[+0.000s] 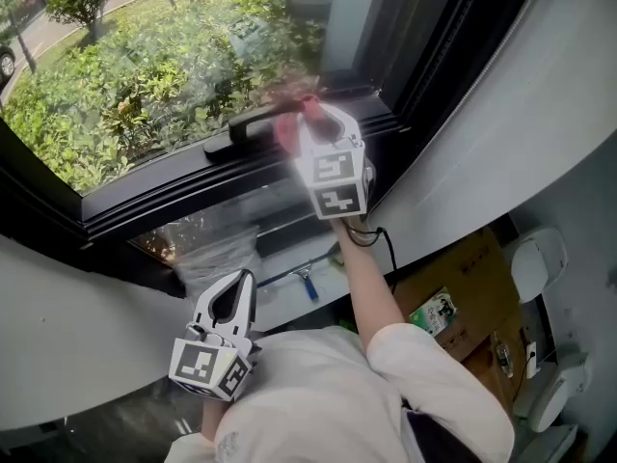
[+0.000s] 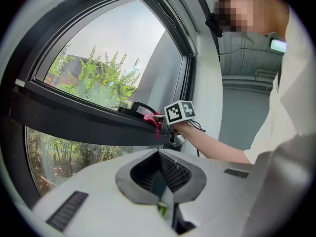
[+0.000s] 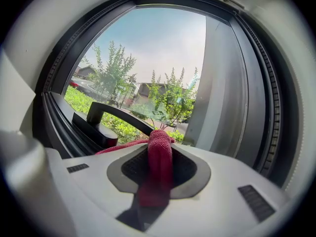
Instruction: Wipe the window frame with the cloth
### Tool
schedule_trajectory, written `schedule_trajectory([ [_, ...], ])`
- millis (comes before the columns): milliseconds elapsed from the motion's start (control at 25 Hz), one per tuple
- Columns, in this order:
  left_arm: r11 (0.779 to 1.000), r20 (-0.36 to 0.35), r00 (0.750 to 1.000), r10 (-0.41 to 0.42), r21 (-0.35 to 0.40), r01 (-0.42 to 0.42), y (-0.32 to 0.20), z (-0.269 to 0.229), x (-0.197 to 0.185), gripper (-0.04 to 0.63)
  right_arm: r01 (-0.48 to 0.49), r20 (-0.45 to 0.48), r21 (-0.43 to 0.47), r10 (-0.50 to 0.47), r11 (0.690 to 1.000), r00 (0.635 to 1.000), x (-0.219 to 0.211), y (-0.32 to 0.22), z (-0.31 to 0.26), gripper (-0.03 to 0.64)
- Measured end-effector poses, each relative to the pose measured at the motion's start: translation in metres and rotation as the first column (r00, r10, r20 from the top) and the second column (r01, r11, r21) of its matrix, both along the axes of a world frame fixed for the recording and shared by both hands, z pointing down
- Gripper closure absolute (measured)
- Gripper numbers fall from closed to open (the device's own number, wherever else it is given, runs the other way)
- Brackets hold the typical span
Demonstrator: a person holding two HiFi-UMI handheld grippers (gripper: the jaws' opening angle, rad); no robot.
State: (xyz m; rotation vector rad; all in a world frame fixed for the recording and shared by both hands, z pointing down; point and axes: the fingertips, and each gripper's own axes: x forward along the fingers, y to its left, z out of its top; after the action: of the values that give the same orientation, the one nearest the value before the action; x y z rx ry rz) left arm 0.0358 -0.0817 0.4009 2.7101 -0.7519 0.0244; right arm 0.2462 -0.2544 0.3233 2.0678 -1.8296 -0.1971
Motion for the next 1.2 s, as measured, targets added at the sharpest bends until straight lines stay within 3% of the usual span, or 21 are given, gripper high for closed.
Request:
schedule_trajectory([
  [560,1.000,-0.016,1.000,0.005,0.010,-0.004,0.0013,-0.0023,0.0007,0.586,-0.012,0.065,0.004,0.012,1.000,0.998,-0.0080,0.0000,0.0001,0.522],
  [1200,1.000,-0.013,1.000,0.006,0.016,-0.006,0.0008,-0.0057,0.0022,0.586,-0.003,0.035,0.059,0.001,0.998,0.999,-0.0088,0.0031,-0.0019,0.522],
])
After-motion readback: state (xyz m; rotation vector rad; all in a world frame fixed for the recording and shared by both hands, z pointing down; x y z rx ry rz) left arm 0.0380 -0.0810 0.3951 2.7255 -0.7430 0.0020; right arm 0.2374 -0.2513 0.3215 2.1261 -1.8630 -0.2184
